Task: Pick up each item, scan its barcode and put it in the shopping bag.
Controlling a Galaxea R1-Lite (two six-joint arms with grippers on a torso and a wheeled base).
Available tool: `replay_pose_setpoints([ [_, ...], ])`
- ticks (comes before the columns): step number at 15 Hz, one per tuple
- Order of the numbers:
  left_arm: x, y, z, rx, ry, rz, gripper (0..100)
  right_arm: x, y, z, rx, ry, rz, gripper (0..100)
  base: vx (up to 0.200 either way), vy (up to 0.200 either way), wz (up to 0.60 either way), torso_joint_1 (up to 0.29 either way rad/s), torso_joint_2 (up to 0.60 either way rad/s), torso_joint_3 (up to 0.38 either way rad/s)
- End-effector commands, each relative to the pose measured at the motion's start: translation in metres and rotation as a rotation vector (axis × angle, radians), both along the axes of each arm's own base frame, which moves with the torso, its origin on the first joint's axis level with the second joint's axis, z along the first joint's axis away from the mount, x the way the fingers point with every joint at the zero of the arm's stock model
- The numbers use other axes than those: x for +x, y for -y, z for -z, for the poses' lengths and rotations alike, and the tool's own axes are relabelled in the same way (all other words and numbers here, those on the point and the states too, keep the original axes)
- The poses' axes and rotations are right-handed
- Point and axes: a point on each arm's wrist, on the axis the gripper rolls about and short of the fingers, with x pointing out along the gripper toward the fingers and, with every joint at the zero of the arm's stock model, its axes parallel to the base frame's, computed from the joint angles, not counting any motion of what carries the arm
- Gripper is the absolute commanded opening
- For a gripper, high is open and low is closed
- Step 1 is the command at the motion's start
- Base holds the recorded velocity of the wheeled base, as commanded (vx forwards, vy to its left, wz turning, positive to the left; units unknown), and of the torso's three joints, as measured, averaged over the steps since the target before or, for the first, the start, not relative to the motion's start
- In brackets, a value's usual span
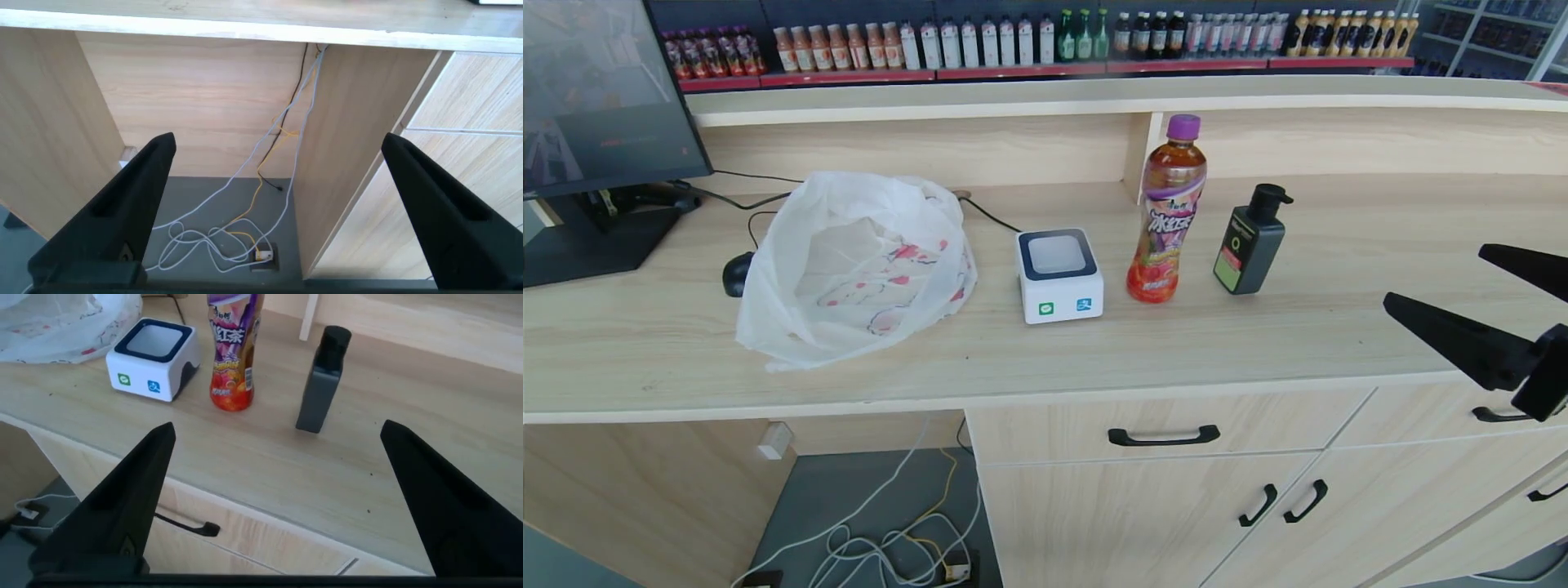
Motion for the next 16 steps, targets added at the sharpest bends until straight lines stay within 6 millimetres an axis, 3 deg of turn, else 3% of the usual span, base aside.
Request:
replay_pose_setpoints([
  [1,0.000,0.000,0.000,0.000,0.001,0.000,100,0.010,-0.010,0.000,-0.007,-0.019,-0.040,100,0.000,0.000,0.00,0.000,0.00,0.000],
  [4,0.000,0.000,0.000,0.000,0.001,0.000,100,0.020,-0.025,-0.001,-0.015,0.012,-0.094,100,0.000,0.000,0.00,0.000,0.00,0.000],
  [10,0.000,0.000,0.000,0.000,0.001,0.000,100,0.048,-0.053,-0.006,0.032,0.075,0.044,100,0.000,0.000,0.00,0.000,0.00,0.000],
  [16,0.000,0.000,0.000,0.000,0.001,0.000,100,0.068,-0.084,0.010,0.099,0.096,0.092,100,0.000,0.000,0.00,0.000,0.00,0.000],
])
